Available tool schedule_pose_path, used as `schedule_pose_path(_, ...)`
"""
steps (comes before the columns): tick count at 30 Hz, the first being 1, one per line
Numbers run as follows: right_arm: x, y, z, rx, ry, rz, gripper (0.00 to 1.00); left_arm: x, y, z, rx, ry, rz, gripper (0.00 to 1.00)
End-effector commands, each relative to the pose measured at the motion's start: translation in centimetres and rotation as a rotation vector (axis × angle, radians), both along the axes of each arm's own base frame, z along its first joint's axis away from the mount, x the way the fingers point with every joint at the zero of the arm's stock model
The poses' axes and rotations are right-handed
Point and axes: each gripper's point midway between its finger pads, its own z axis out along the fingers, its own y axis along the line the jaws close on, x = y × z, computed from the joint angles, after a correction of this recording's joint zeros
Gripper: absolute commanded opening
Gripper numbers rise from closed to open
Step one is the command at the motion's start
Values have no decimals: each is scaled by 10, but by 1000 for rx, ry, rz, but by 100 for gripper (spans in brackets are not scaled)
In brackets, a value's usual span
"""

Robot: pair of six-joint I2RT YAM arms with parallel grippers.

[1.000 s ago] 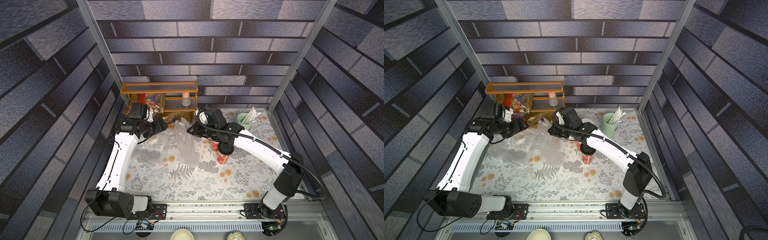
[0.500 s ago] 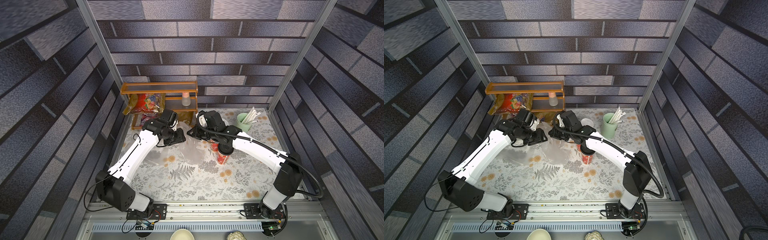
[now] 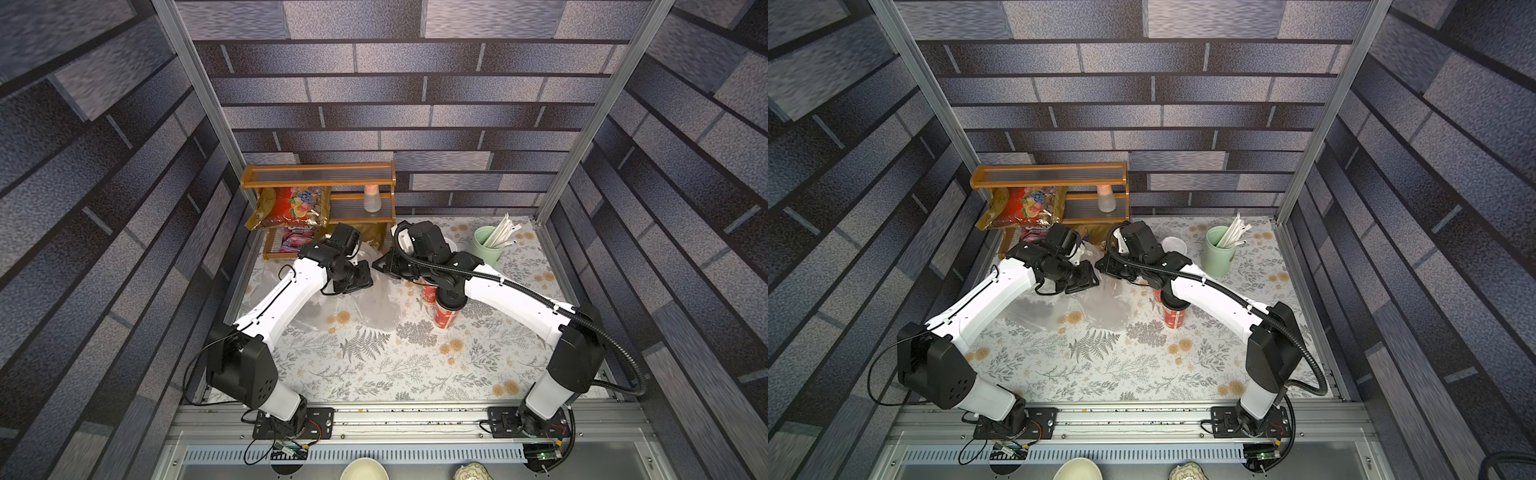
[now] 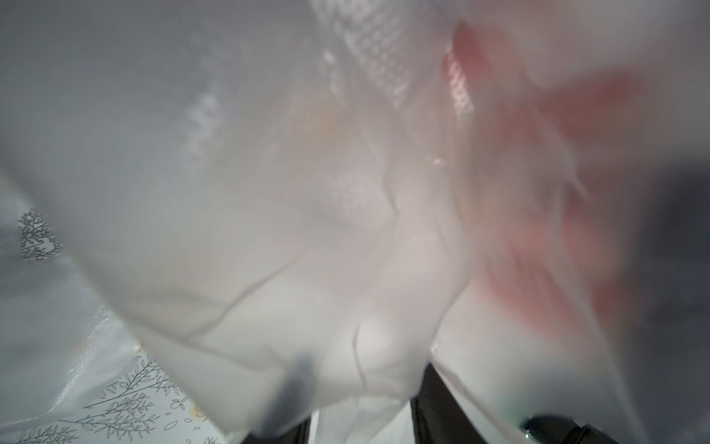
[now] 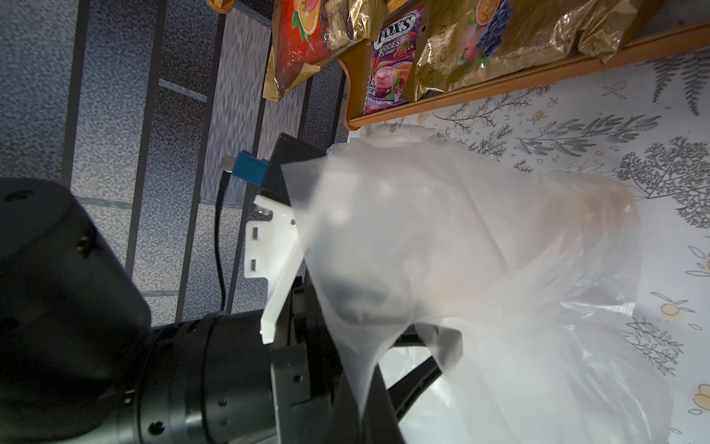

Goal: Pack milk tea into plastic carrier bags
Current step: Adjust the plastic carrier bag at the center of the board.

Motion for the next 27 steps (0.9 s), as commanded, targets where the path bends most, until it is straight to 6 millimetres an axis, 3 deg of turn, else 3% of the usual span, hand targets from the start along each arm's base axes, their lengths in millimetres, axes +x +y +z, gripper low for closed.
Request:
schedule_pose_path(1,-5,-3,2,-8,0,-8,0,7,2,-5,-10,-30,19,30)
schedule_pose_path(5,0,-26,-14,-153,-14,-78,0,9,3,17,-92,-120,12,17)
schedule_pose_path(13,12,-80,-41,-429,-43,-202,0,-5,8,52,-414,-200,-49,5)
schedule_pose_path(19,15,-116,-40,-555,-79,-269,0,-21,16,84,-631,-260,-120,1)
schedule_pose_path(27,13,-130,-55,-613,-44,-283,0,-28,18,103,-815,-283,-195,3)
